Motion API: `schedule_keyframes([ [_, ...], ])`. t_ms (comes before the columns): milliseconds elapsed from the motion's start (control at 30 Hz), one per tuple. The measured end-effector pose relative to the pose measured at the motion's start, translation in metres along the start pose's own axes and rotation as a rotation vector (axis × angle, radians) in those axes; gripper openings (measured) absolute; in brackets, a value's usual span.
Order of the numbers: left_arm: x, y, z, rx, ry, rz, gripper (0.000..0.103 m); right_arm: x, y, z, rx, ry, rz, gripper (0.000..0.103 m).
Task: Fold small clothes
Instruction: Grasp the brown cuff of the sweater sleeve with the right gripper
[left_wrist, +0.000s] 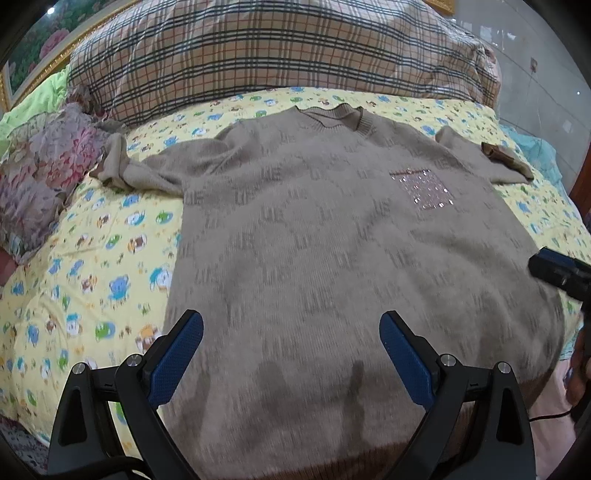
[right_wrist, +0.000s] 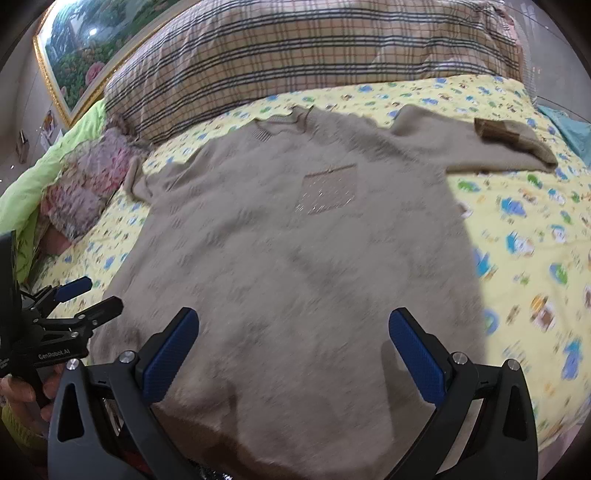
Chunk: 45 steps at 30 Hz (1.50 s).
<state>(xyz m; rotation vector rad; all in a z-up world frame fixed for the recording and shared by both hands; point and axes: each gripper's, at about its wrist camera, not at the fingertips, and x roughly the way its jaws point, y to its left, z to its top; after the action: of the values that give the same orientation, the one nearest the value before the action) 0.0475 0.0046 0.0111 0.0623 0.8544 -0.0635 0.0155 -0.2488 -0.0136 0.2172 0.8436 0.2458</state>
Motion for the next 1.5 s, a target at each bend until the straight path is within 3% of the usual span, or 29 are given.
schedule_keyframes([
  [333, 0.023, 0.005, 0.046, -0.010, -0.020, 0.015, 0.097, 0.000, -0.082, 0.058, 0.032, -0.065, -0.127, 0.102],
  [467, 0.036, 0.006, 0.069, 0.005, -0.025, 0.061, 0.097, 0.007, -0.116, 0.086, 0.035, -0.076, -0.156, 0.103],
  [633, 0.055, 0.014, 0.101, -0.009, -0.039, 0.058, 0.097, 0.023, -0.164, 0.129, 0.044, -0.064, -0.237, 0.102],
  [767, 0.080, 0.020, 0.122, -0.024, -0.012, 0.054, 0.097, 0.044, -0.189, 0.159, -0.031, -0.035, -0.326, 0.101],
  [933, 0.110, 0.024, 0.134, -0.029, 0.023, 0.060, 0.097, 0.078, -0.214, 0.180, -0.169, 0.045, -0.441, 0.086],
  [1033, 0.128, 0.029, 0.141, -0.036, 0.037, 0.070, 0.097, 0.096, -0.231, 0.186, -0.192, 0.092, -0.463, 0.078],
  [1100, 0.140, 0.034, 0.144, -0.047, 0.052, 0.075, 0.097, 0.107, -0.242, 0.188, -0.199, 0.118, -0.497, 0.052],
  [1133, 0.146, 0.037, 0.145, -0.057, 0.061, 0.070, 0.097, 0.110, -0.247, 0.190, -0.185, 0.125, -0.493, 0.044],
  [1200, 0.154, 0.041, 0.145, -0.074, 0.073, 0.065, 0.097, 0.108, -0.255, 0.193, -0.127, 0.123, -0.451, 0.017],
  [1233, 0.156, 0.044, 0.145, -0.084, 0.079, 0.058, 0.097, 0.106, -0.254, 0.194, -0.116, 0.112, -0.444, 0.014],
  [1333, 0.158, 0.050, 0.142, -0.106, 0.087, 0.037, 0.097, 0.088, -0.237, 0.195, -0.091, 0.059, -0.381, 0.010],
  [1500, 0.146, 0.055, 0.135, -0.116, 0.074, 0.016, 0.097, 0.070, -0.171, 0.194, -0.053, -0.019, -0.153, 0.010],
])
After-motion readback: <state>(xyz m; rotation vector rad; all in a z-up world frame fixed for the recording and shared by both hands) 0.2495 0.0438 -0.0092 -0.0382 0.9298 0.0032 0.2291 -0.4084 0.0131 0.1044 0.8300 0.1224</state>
